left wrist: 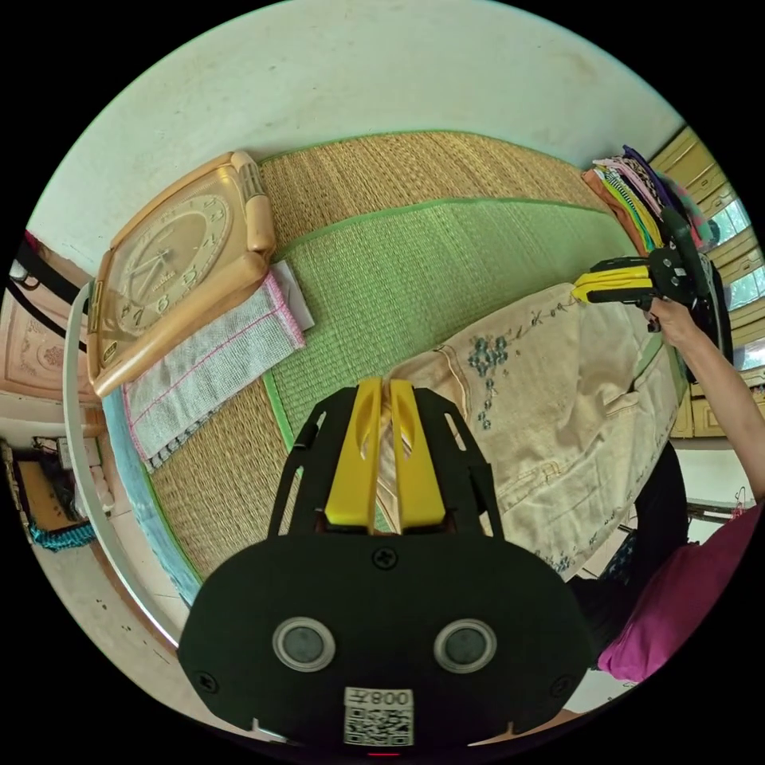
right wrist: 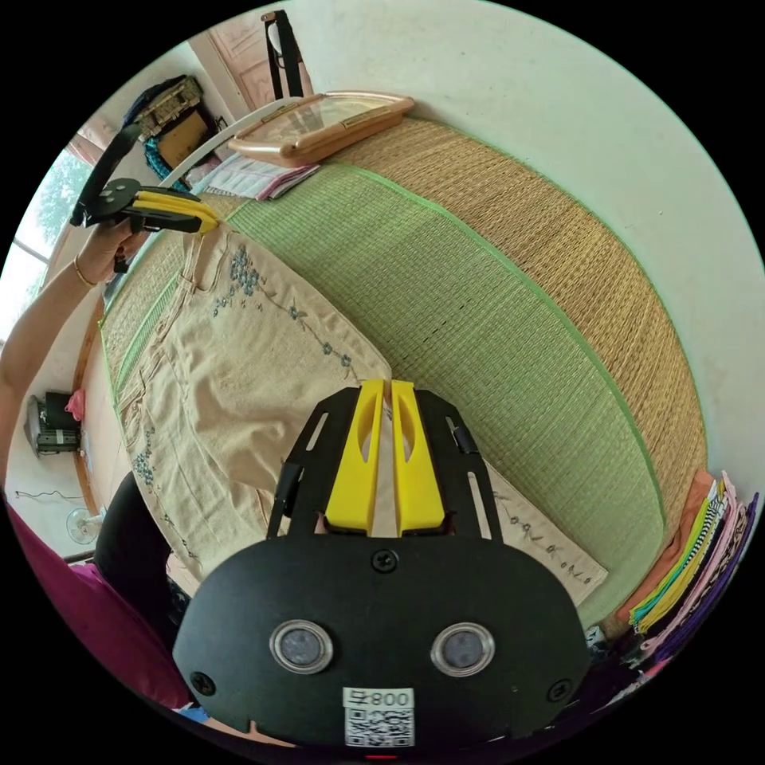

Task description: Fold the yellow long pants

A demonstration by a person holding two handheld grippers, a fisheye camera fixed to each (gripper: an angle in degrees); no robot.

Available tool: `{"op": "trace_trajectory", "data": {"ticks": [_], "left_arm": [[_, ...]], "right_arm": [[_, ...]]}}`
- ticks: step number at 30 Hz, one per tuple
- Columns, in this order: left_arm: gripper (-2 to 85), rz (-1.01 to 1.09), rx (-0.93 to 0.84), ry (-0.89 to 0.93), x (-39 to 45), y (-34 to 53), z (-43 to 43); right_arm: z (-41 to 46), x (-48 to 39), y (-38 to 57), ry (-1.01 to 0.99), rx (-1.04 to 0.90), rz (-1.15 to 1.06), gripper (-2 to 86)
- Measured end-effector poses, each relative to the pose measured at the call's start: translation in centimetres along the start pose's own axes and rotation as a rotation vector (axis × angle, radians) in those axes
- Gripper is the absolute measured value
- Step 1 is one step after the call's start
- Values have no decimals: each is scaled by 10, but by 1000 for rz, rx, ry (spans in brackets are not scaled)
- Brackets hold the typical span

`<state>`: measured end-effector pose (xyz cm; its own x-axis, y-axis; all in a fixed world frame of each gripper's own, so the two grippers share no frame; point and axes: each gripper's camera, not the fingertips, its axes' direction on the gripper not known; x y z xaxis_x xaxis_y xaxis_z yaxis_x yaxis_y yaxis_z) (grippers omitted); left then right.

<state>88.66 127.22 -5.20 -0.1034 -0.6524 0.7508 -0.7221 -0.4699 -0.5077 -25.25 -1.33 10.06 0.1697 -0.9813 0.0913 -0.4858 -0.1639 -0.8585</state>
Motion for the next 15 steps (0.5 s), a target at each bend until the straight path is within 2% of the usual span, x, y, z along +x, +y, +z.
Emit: {"op": "trace_trajectory", "data": {"ticks": [7, 15], "left_arm": [[22, -10, 122, 9, 22, 43, -101], [22, 43, 202, 10, 72, 137, -219]], "right_arm": [[-59, -30, 65, -29, 122, 12, 17], [-97, -95, 149, -60, 195, 2, 17]]}}
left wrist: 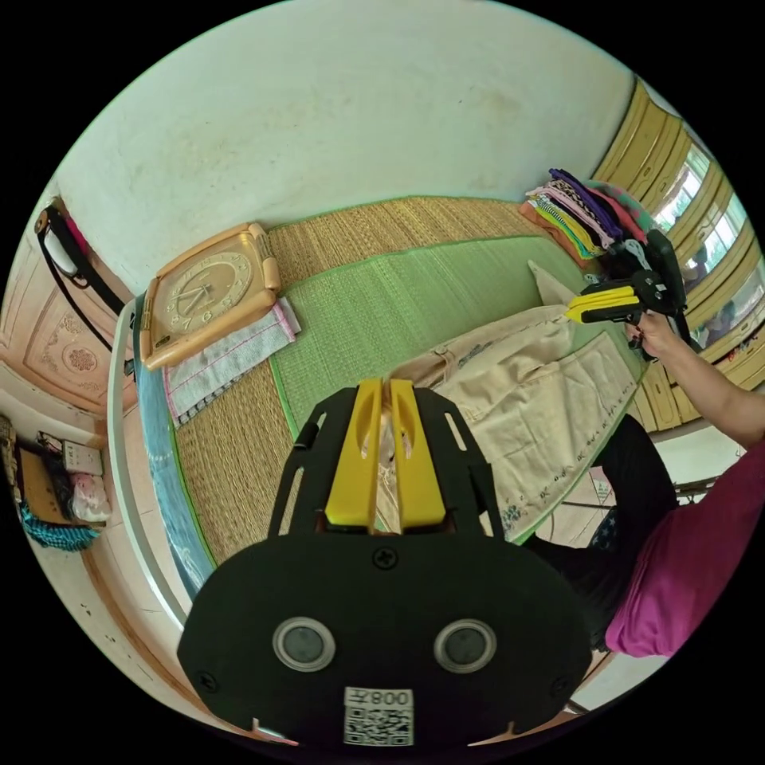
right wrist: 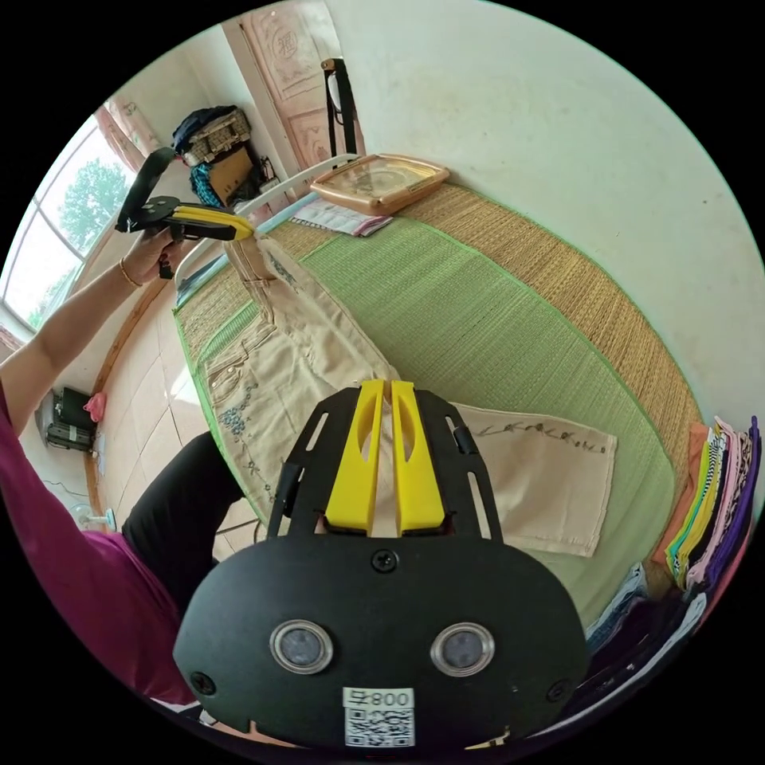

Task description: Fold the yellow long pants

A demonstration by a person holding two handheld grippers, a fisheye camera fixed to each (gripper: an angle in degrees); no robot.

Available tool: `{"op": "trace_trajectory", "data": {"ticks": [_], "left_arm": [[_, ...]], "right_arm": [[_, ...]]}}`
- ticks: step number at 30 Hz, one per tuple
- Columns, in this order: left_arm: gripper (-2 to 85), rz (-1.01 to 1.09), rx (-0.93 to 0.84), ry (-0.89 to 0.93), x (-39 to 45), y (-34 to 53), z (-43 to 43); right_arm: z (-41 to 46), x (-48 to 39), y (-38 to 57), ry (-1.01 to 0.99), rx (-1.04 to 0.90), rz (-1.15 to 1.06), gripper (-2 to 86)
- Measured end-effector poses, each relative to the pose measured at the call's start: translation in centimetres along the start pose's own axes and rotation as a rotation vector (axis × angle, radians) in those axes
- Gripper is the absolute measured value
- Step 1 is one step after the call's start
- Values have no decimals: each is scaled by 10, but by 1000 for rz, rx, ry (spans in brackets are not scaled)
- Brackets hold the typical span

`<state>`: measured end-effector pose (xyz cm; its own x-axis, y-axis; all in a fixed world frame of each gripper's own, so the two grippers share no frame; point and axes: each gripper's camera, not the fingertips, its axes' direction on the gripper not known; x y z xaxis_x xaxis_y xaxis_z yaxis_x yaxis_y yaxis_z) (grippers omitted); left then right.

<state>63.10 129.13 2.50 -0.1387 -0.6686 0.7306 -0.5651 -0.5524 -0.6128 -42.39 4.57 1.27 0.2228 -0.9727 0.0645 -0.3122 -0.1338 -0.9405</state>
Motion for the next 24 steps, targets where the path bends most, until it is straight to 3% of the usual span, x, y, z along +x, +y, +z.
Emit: {"op": "trace_trajectory", "data": {"ticks": [9, 24], "left_arm": [[18, -11, -26, 51, 49, 97, -69], [12, -58, -240, 82, 100, 206, -64]], "right_arm": [[7, -83, 71, -23, -56, -10, 17], [80, -182, 114, -14, -243, -65, 19]]}}
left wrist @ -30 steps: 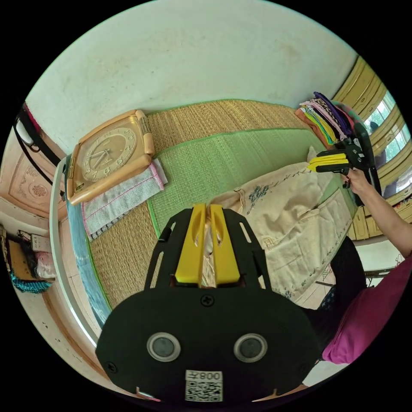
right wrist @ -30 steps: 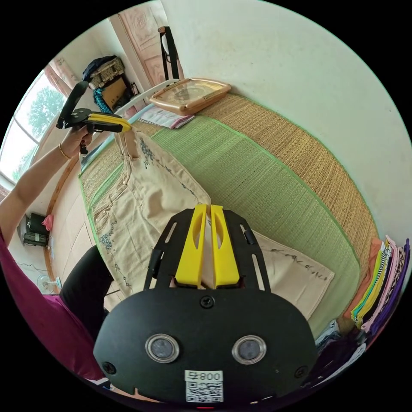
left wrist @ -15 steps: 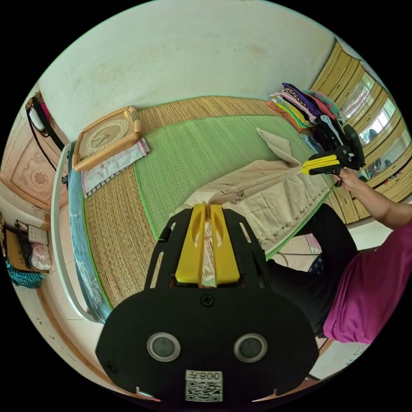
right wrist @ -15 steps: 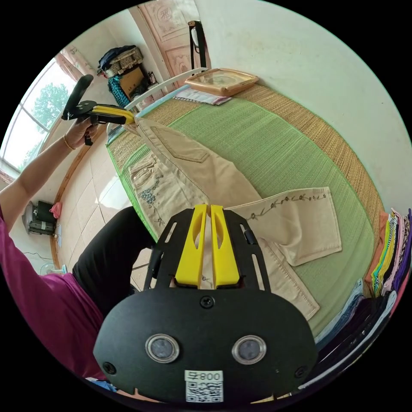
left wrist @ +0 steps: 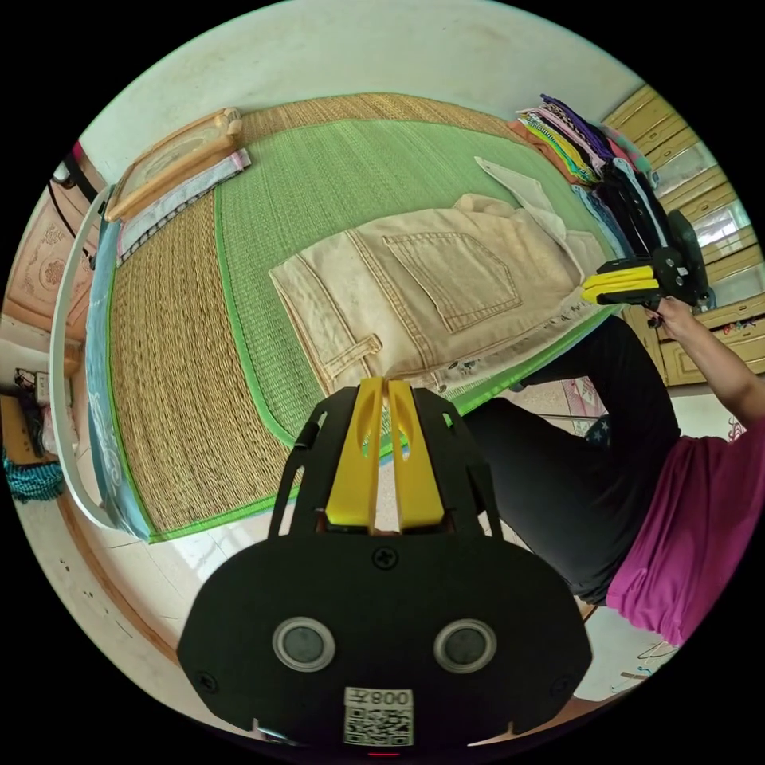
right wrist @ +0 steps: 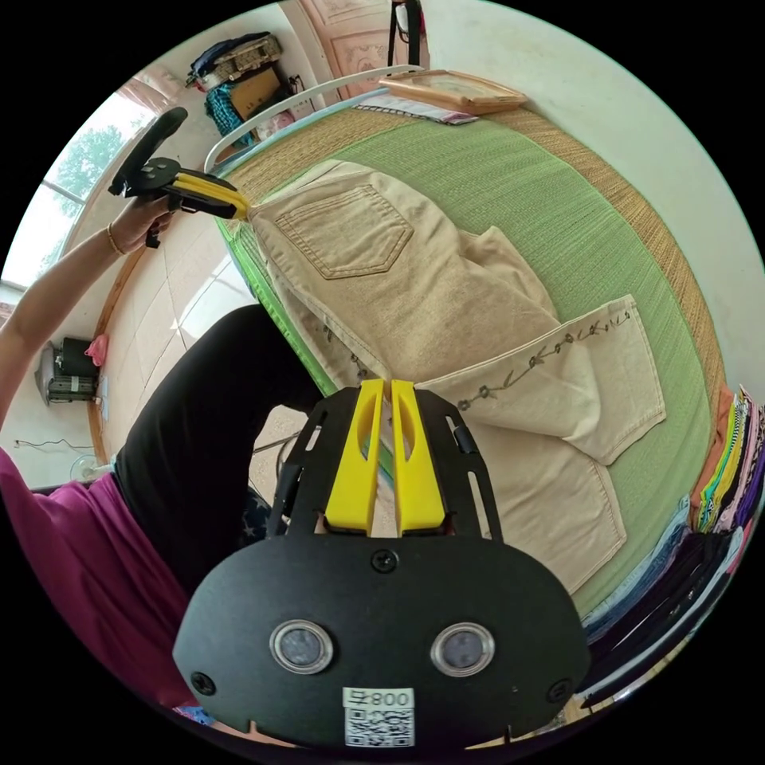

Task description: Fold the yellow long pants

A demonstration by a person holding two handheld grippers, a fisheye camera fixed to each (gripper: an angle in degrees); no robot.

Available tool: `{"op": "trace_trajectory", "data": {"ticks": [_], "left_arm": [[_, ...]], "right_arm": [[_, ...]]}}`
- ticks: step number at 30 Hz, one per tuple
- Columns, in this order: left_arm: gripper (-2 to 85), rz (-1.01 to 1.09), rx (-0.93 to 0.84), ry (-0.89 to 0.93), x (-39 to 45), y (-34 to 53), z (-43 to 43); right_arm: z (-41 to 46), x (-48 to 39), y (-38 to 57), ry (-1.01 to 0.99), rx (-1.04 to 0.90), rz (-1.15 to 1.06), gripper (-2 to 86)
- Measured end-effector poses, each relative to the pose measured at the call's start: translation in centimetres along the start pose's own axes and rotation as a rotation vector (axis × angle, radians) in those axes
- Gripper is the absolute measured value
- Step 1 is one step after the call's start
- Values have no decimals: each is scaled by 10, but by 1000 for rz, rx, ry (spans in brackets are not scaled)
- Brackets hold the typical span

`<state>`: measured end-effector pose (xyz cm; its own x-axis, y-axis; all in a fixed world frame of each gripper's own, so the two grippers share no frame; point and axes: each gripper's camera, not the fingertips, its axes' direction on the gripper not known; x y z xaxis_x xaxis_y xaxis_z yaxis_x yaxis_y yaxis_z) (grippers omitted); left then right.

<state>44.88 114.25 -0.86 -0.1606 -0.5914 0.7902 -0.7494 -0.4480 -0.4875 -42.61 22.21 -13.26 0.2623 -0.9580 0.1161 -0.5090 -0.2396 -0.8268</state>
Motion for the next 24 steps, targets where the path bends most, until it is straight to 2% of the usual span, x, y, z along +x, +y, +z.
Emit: {"op": "trace_trajectory", "data": {"ticks": [24], "left_arm": [[10, -12, -93, -57, 36, 63, -26]], "right_arm": [[85, -52, -40, -23, -84, 14, 27]]}}
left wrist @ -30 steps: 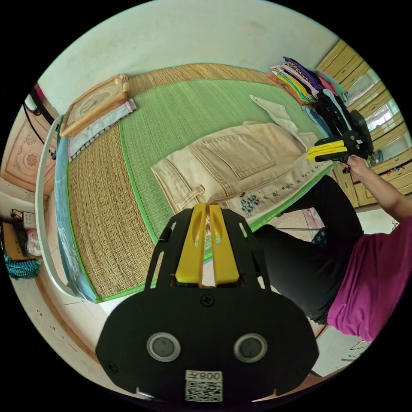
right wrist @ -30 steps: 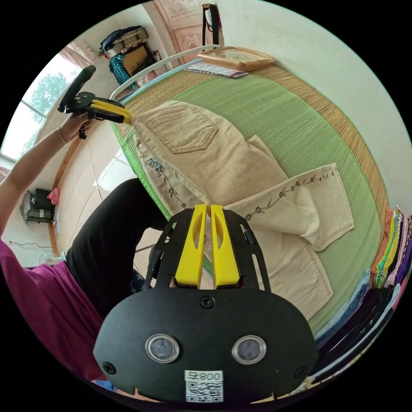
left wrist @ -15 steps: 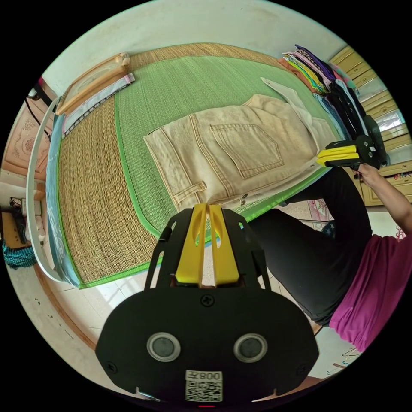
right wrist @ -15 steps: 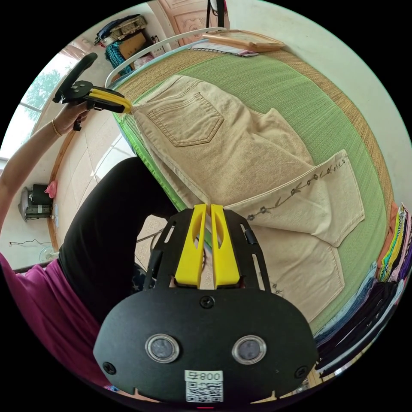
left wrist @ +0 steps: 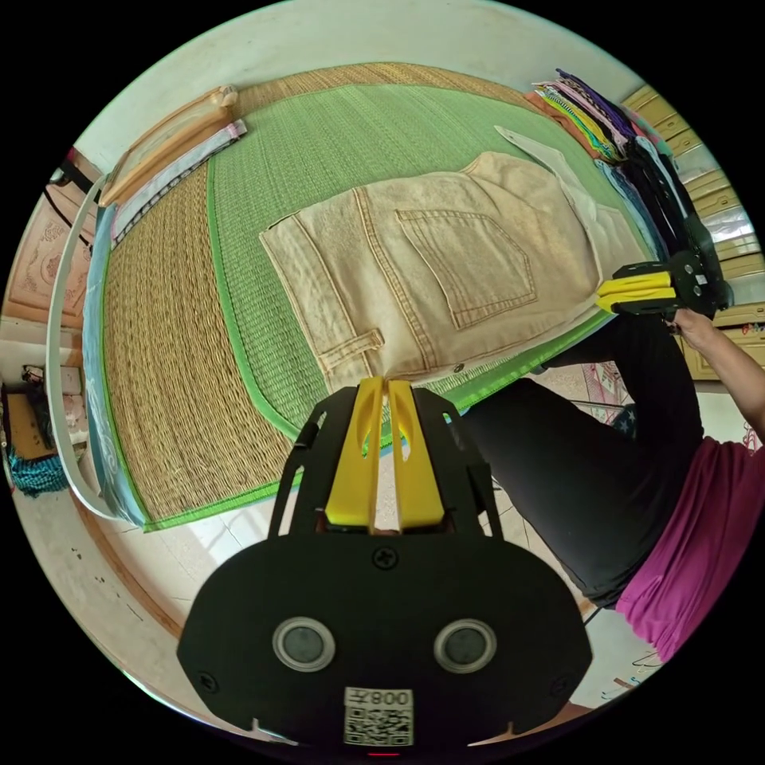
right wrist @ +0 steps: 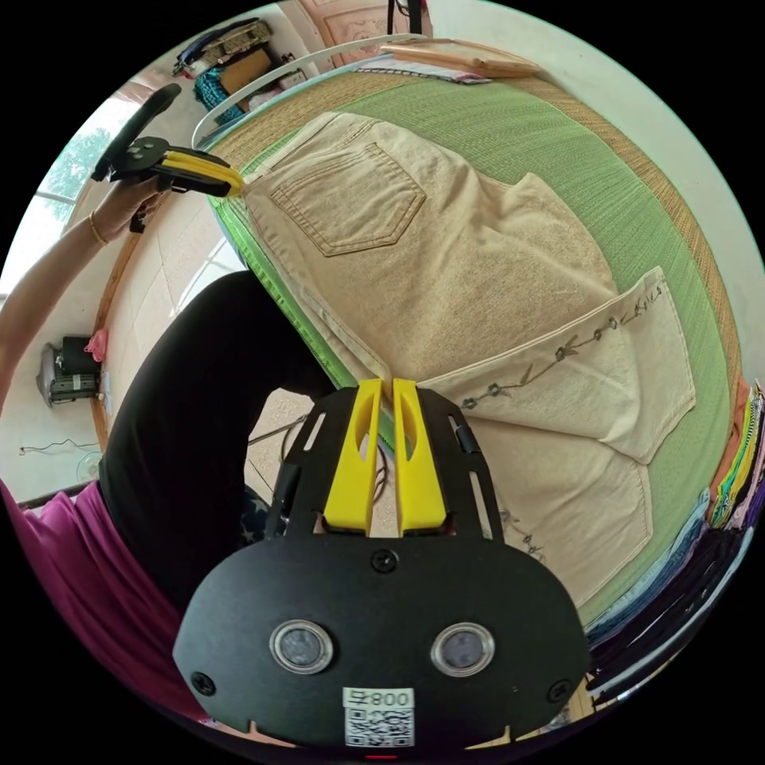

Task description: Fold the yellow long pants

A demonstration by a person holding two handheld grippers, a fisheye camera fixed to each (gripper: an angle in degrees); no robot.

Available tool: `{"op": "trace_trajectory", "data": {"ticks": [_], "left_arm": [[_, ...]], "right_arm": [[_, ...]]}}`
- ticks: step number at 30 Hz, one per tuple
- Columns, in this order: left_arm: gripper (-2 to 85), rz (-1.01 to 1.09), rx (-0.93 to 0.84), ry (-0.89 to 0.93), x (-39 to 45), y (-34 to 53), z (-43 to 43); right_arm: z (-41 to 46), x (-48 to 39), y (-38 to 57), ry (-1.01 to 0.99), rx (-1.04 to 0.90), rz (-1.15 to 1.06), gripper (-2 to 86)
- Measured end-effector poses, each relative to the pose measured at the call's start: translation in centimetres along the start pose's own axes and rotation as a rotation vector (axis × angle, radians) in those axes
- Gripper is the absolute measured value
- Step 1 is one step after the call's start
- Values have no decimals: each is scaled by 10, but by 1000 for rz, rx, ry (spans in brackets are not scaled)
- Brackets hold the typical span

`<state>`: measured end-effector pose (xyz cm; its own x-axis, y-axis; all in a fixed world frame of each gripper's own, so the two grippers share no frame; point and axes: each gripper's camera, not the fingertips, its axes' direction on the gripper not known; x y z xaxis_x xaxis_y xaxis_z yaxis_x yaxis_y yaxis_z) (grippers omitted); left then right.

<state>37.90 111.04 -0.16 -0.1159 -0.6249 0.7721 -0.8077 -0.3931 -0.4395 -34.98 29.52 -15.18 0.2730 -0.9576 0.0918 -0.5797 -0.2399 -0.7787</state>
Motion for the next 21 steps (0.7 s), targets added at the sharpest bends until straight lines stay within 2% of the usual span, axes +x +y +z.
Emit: {"op": "trace_trajectory", "data": {"ticks": [11, 18, 21], "left_arm": [[15, -43, 29, 12, 4, 41, -16], [14, -106, 82, 27, -1, 76, -28], [12, -110, 69, 37, -1, 89, -24]], "right_arm": [[26, 2, -14, -39, 18, 27, 32], [22, 3, -10, -71, 103, 36, 34], [39, 8, -16, -89, 72, 50, 34]]}}
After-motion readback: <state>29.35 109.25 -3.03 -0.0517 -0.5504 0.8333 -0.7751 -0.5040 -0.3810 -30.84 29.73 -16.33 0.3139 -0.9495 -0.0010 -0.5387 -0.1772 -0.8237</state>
